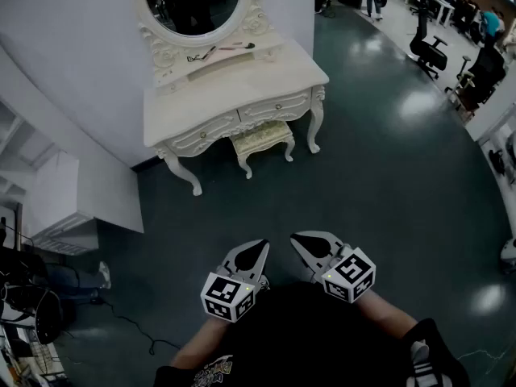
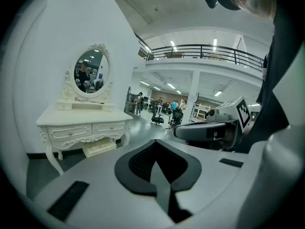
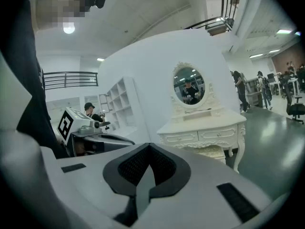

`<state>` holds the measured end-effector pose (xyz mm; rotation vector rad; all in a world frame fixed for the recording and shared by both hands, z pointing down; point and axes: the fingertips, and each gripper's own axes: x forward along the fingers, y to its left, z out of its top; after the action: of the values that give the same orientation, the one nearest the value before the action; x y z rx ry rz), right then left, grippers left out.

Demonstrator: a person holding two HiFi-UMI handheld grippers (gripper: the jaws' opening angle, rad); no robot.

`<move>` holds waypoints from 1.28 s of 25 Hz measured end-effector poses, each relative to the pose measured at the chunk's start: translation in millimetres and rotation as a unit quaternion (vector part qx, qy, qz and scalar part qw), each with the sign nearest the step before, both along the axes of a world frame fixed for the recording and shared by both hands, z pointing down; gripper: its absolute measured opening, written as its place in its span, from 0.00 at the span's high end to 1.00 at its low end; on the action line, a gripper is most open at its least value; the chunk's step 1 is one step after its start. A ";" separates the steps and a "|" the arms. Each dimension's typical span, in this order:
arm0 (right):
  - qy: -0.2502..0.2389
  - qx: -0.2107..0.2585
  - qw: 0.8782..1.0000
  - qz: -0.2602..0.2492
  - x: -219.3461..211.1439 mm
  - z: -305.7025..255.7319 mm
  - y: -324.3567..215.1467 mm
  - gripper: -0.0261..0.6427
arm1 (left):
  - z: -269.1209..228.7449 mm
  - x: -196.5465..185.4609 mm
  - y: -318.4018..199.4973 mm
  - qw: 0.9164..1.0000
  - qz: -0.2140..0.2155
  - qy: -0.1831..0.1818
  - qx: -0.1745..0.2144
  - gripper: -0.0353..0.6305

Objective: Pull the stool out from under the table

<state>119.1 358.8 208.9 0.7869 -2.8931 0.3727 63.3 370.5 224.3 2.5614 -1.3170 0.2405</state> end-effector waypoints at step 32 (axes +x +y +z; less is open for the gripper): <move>0.000 -0.012 1.000 0.012 -26.7 -1.4 -22.2 0.92 | 2.4 -34.3 -15.5 1.000 -0.005 0.013 -0.011 0.94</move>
<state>92.4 336.6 207.6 0.8190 -2.8758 0.4102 28.9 355.0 226.7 2.5313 -1.3095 0.2188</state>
